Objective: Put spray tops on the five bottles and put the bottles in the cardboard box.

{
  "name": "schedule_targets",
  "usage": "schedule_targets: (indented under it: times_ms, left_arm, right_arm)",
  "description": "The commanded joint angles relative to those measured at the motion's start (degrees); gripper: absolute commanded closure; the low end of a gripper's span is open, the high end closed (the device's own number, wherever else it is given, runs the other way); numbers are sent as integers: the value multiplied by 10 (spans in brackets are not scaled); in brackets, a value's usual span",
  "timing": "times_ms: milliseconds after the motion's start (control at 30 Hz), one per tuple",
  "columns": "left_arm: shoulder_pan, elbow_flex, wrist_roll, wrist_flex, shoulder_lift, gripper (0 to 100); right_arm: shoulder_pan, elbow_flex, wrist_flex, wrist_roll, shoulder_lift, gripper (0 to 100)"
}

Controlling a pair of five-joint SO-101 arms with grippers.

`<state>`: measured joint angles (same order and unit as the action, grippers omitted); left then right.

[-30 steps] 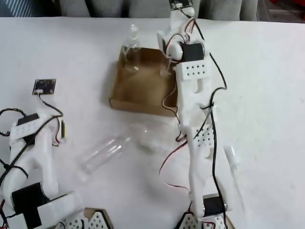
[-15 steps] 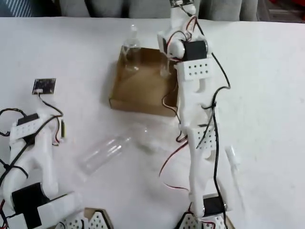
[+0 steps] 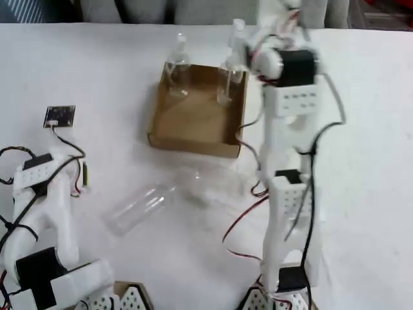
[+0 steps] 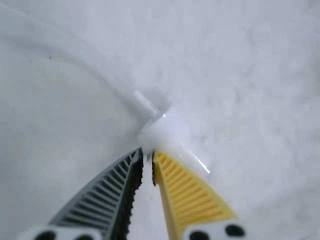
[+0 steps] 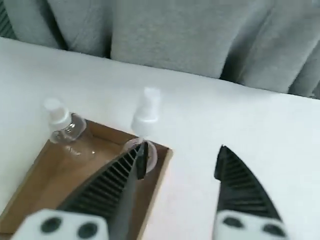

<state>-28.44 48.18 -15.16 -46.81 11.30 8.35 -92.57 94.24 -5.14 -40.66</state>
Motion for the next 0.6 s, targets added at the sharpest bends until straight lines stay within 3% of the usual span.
schedule_targets:
  times_ms: [0, 67, 300, 567]
  left_arm:
    - [-2, -2, -1, 14, 20, 943]
    - [-2, -2, -1, 14, 20, 944]
    - [-2, -2, -1, 12, 20, 945]
    - [-2, -2, -1, 12, 20, 945]
  right_arm:
    - [-44, -23, 1, 4, 44, 937]
    - [-56, -23, -7, 4, 37, 986]
    - [-62, -23, -78, 4, -24, 957]
    - [-3, -25, -82, 16, -35, 955]
